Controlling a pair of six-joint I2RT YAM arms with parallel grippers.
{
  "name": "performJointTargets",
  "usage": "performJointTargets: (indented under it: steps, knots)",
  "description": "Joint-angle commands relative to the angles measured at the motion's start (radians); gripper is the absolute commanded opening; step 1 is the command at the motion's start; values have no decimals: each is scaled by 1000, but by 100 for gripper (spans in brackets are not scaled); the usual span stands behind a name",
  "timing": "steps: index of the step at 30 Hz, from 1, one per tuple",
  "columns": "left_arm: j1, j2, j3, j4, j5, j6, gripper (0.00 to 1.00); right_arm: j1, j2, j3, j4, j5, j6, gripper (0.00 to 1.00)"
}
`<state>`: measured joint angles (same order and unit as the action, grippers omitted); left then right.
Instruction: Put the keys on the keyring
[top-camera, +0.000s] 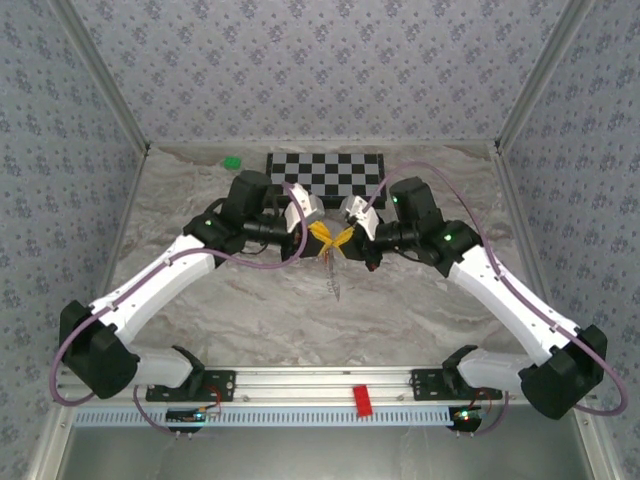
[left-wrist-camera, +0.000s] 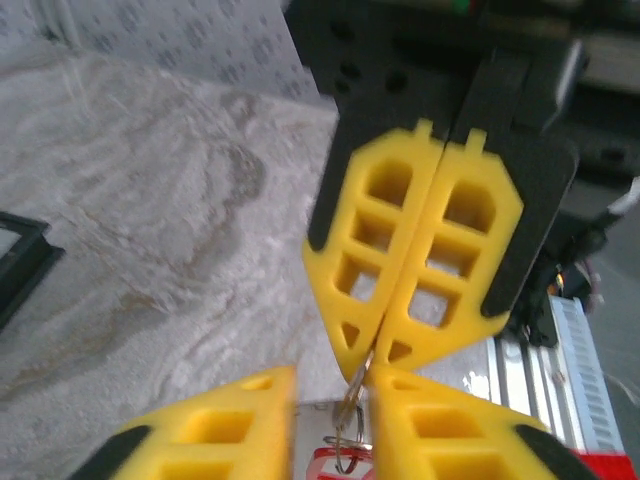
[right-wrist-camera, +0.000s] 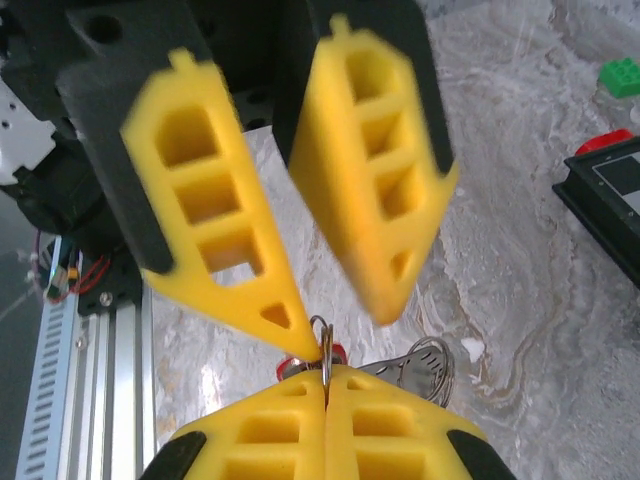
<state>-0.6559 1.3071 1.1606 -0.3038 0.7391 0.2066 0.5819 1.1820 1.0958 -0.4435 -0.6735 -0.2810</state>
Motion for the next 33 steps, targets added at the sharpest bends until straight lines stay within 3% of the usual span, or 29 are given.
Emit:
performJointTargets:
  steps: [1,5,14,26,33]
  knots:
    - [20,-87,-56,200,-22,-117,28,-22,-52,-66,200,-57,104,0]
    - [32,-155,-148,354,-46,-202,38,-58,-94,-165,435,-90,239,0]
    - [22,-161,-198,399,-34,-252,40,-85,-131,-257,742,-81,425,0]
    - [-60,-94,-126,332,-126,-167,40,-83,-137,-263,766,-94,467,0]
    - [-61,-95,-108,327,-188,-148,40,-79,-150,-269,748,-105,462,0]
